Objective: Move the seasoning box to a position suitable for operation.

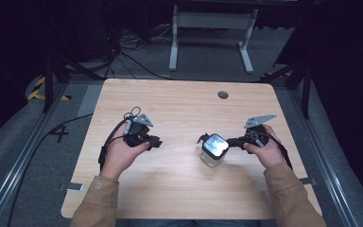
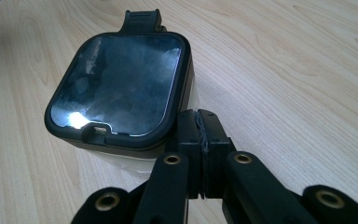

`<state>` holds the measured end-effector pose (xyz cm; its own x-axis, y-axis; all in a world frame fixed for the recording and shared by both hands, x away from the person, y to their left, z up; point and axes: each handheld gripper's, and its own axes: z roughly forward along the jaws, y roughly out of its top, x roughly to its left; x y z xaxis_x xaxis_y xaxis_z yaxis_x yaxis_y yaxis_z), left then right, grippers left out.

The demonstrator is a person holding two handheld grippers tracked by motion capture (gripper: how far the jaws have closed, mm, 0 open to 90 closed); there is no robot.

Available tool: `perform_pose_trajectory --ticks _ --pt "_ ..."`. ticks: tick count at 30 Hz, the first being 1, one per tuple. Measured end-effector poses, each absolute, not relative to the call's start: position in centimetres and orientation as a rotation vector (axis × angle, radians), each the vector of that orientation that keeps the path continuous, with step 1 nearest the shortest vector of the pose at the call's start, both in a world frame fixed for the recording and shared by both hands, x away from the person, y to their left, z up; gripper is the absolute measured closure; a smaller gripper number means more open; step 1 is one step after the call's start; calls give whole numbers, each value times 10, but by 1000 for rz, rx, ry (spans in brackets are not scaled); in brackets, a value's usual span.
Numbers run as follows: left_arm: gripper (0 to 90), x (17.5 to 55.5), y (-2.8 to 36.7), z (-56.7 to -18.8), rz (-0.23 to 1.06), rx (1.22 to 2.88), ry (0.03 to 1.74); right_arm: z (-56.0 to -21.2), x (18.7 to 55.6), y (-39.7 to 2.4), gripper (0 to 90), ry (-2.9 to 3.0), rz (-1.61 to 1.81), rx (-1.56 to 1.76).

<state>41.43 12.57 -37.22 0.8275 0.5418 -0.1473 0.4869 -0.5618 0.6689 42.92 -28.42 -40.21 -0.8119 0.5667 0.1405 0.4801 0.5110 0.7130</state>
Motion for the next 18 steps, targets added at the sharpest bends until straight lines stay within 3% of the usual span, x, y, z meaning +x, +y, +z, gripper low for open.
perform_pose_trajectory --ticks 18 --pt "774 417 123 -371 82 2253 743 -397 410 -264 900 2764 1084 811"
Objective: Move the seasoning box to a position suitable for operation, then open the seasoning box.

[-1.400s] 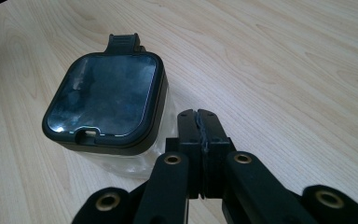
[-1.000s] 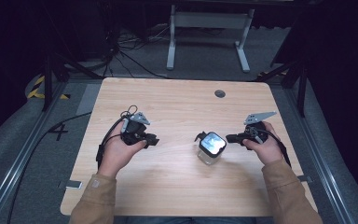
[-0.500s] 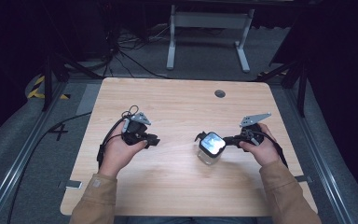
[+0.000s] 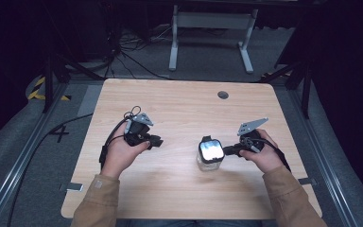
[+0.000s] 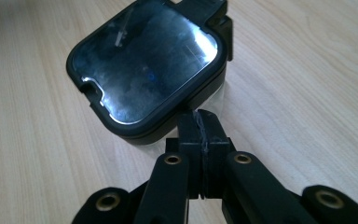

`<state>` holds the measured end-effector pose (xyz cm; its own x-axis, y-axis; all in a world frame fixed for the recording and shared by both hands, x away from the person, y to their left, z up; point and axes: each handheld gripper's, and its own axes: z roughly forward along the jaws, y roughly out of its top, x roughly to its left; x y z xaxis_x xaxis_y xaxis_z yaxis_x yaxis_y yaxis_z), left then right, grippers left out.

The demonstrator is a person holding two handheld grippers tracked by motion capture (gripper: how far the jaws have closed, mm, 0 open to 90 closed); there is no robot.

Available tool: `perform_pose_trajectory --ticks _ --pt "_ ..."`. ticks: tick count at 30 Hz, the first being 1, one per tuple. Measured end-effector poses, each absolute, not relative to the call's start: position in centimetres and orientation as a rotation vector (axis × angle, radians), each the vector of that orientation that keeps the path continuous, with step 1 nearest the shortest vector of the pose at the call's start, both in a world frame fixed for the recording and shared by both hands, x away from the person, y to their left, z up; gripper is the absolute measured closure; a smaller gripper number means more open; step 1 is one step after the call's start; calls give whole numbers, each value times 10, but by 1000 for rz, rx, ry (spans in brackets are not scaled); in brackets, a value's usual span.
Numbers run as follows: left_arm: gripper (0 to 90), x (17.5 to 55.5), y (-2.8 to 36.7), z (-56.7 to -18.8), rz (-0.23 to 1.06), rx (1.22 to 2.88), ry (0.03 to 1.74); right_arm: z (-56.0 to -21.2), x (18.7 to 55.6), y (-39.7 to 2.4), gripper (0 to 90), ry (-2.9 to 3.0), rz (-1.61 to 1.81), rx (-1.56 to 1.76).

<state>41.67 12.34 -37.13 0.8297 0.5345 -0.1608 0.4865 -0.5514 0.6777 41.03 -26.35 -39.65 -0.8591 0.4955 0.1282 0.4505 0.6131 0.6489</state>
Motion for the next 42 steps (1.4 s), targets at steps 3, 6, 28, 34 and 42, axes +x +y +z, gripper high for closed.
perform_pose_trajectory --ticks 3,6,28,34,42 --pt "774 417 121 -370 80 2250 732 -397 406 -260 900 2783 1067 799" --pt "774 418 120 -369 80 2252 724 -398 403 -257 900 2798 1050 787" --pt "763 416 116 -366 40 2221 704 -377 393 -263 900 2650 1124 800" --pt "751 414 118 -364 34 2214 703 -368 394 -257 900 2617 1209 766" --pt "739 411 125 -363 15 2194 716 -354 408 -248 900 2600 1292 727"
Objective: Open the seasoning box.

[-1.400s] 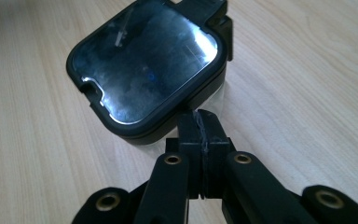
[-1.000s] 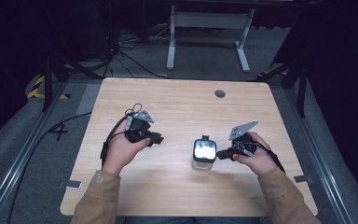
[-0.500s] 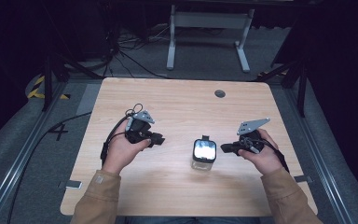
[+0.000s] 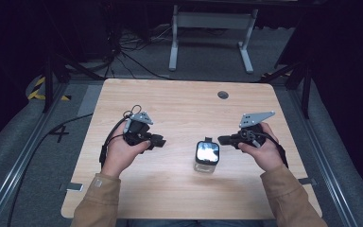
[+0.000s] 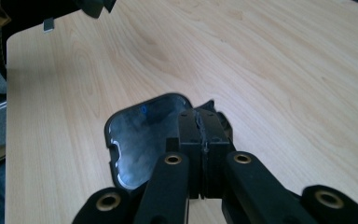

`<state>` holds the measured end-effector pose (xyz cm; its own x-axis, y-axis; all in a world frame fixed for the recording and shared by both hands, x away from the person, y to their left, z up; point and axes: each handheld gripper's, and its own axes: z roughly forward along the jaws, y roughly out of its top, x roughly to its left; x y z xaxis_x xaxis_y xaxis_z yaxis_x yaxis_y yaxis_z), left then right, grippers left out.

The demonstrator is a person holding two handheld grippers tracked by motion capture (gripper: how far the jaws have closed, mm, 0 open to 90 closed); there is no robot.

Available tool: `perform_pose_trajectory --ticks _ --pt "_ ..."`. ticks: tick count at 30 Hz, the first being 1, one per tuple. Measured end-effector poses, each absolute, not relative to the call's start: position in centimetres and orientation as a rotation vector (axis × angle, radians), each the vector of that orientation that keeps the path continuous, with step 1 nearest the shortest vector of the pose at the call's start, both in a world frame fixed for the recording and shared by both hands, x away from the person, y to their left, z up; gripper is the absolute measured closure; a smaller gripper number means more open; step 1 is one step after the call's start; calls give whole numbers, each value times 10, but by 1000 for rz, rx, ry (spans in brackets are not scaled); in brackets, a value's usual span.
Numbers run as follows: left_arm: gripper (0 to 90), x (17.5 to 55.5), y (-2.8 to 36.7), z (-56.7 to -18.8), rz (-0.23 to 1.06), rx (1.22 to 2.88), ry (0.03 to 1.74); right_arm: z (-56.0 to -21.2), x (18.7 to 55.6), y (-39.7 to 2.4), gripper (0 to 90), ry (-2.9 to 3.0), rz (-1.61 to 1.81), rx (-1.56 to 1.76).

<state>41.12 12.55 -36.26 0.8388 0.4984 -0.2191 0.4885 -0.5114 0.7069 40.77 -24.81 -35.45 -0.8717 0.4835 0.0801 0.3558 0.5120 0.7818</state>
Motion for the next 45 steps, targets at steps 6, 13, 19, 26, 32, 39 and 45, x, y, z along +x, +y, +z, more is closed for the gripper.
perform_pose_trajectory --ticks 6,13,19,26,32,39,45 --pt "731 411 128 -363 8 2180 716 -352 426 -243 900 2611 1281 731" --pt "738 408 127 -365 -21 2199 687 -364 439 -229 900 2643 1237 731" --pt "734 408 127 -365 -19 2183 685 -369 441 -230 900 2659 1230 739" --pt "732 408 126 -366 -20 2201 673 -373 443 -227 900 2666 1249 729" --pt "732 408 126 -366 -20 2206 668 -376 444 -225 900 2677 1243 723" --pt "731 407 125 -365 -26 2202 673 -376 446 -225 900 2692 1250 741" --pt "730 406 123 -366 -23 2199 665 -377 446 -225 900 2696 1243 733"
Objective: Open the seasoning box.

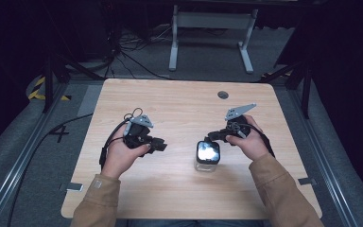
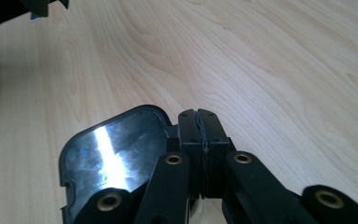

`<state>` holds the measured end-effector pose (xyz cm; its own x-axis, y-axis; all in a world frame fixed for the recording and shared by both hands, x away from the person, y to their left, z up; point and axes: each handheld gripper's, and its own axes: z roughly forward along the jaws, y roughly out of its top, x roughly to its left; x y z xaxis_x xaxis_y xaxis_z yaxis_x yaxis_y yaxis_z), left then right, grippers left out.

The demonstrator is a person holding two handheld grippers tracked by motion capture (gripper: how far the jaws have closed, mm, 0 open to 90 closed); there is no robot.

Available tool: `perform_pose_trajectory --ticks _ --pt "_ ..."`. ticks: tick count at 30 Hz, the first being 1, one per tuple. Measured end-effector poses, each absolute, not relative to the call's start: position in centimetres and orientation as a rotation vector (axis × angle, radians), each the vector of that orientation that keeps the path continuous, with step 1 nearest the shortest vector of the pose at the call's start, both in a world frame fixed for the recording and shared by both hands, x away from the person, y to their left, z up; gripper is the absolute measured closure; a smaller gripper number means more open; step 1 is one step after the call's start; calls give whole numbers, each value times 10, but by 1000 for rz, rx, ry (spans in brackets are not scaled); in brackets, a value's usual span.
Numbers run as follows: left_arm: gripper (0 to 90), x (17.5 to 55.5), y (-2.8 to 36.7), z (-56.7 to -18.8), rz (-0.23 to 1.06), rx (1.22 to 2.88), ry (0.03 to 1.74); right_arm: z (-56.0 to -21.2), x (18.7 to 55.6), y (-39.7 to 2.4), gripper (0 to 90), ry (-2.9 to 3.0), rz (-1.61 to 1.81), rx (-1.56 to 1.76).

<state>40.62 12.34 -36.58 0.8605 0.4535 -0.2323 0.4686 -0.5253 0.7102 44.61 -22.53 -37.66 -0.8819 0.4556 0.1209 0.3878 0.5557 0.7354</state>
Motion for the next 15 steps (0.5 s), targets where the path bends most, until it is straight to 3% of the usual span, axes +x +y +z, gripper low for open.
perform_pose_trajectory --ticks 15 --pt "727 406 124 -365 -22 2203 662 -376 449 -225 900 2674 1231 717"
